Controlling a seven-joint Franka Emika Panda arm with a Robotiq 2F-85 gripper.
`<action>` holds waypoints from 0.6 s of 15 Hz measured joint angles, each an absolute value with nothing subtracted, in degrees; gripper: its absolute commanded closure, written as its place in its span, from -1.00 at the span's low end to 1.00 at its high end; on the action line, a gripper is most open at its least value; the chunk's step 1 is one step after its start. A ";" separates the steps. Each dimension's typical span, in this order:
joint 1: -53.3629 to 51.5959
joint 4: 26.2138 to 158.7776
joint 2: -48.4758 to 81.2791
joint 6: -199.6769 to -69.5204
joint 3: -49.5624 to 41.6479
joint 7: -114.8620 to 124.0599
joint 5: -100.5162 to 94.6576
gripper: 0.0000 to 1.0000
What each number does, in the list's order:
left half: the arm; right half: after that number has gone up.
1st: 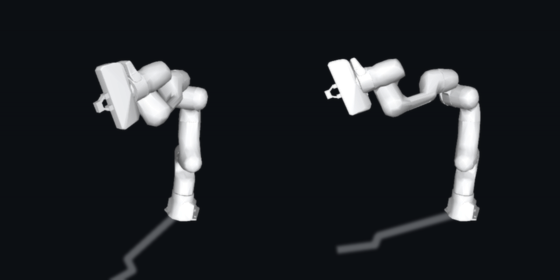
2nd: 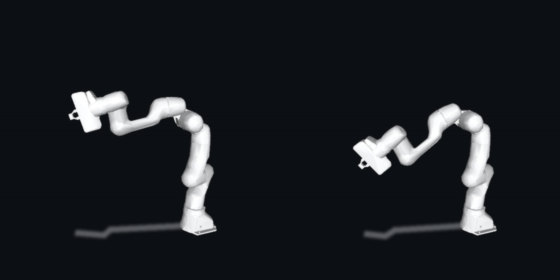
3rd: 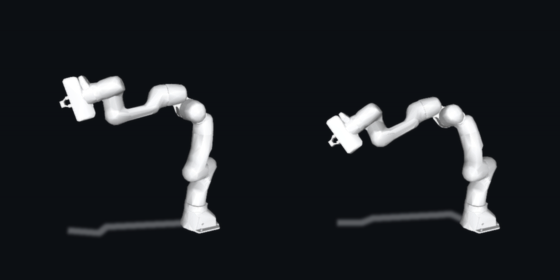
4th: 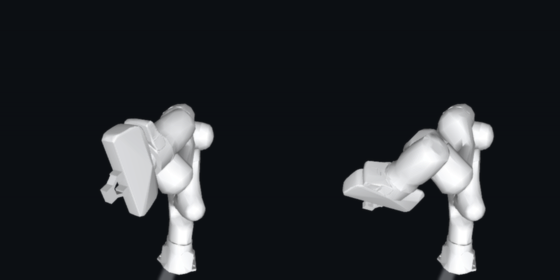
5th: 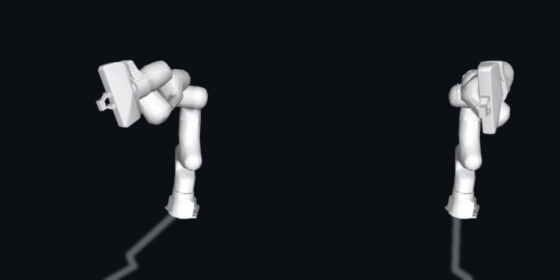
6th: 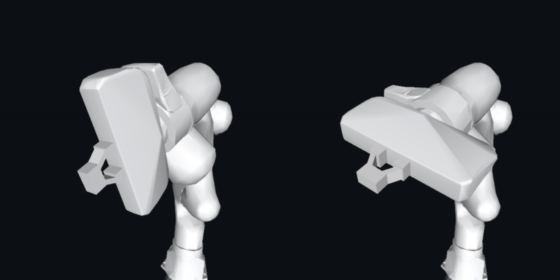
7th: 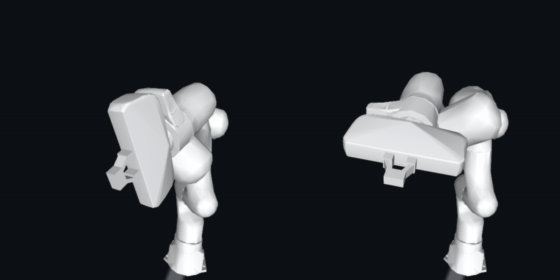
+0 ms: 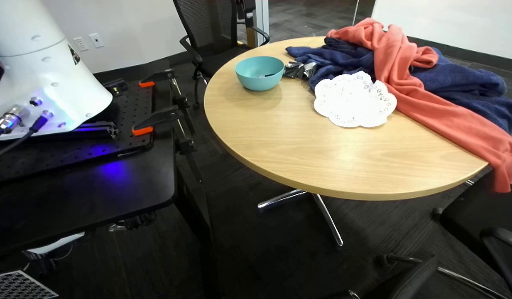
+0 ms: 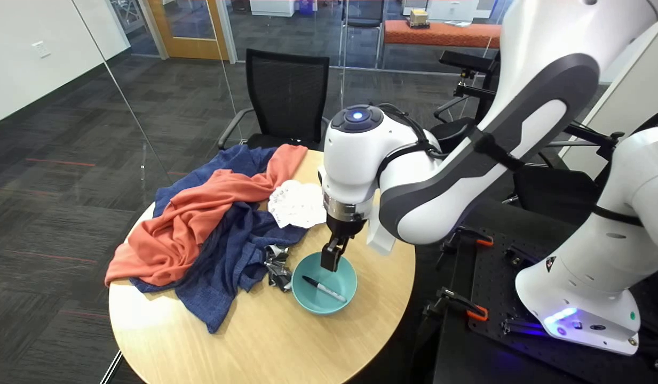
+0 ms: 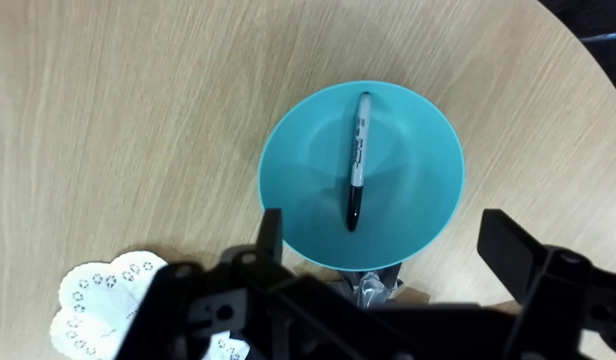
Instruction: Pick up the pen from the bowl and put it on the table.
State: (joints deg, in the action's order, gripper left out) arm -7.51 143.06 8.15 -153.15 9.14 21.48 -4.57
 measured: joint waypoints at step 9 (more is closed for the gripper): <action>-8.48 138.65 20.77 -159.52 6.54 20.05 -5.15 -1.00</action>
